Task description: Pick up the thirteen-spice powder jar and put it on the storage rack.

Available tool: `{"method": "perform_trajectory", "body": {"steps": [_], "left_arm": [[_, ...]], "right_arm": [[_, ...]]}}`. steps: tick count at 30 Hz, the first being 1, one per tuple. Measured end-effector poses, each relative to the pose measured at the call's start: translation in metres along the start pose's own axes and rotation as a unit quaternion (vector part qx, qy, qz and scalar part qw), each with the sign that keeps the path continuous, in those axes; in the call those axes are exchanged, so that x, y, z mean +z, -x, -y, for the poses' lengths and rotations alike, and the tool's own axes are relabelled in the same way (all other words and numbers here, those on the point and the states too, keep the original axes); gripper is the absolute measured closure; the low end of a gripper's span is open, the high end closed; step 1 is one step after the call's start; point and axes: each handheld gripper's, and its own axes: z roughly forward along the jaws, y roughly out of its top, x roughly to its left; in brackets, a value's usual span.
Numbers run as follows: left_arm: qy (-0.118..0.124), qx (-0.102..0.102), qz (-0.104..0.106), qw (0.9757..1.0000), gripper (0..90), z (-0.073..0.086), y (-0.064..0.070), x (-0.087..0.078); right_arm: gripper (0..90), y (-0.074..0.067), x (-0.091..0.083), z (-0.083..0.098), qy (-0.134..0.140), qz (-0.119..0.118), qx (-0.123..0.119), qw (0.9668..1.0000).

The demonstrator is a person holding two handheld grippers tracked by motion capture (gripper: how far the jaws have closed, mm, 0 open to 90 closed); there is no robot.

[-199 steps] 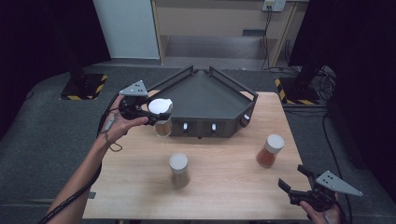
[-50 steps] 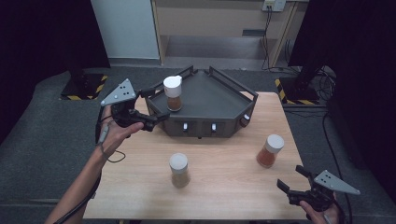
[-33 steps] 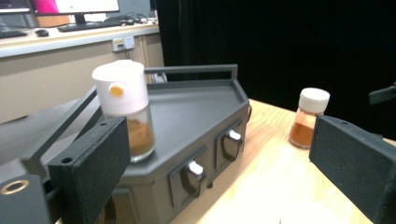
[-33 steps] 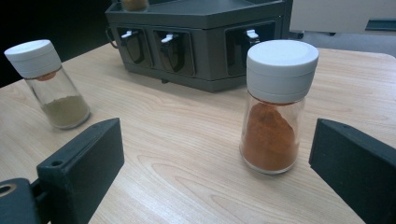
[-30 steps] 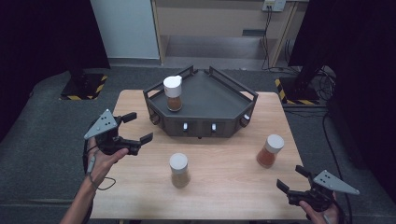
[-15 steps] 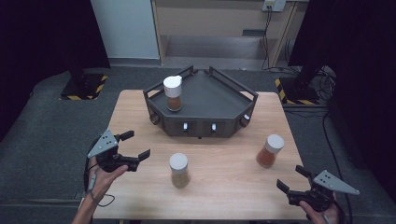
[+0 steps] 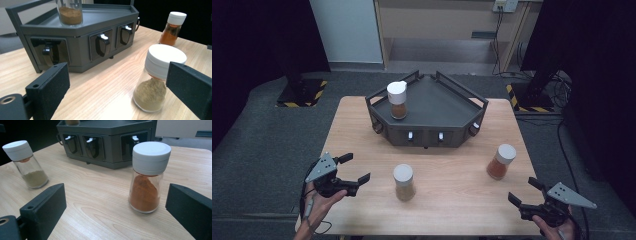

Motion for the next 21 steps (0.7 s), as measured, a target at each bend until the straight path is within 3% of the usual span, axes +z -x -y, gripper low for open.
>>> {"method": "perform_trajectory", "body": {"steps": [21], "left_arm": [[-0.021, -0.002, -0.001, 0.9998, 3.9, 0.021, 0.011, -0.015]], "right_arm": [[3.7, 0.0, 0.0, 0.0, 0.001, -0.003, -0.002, 1.0]]}}
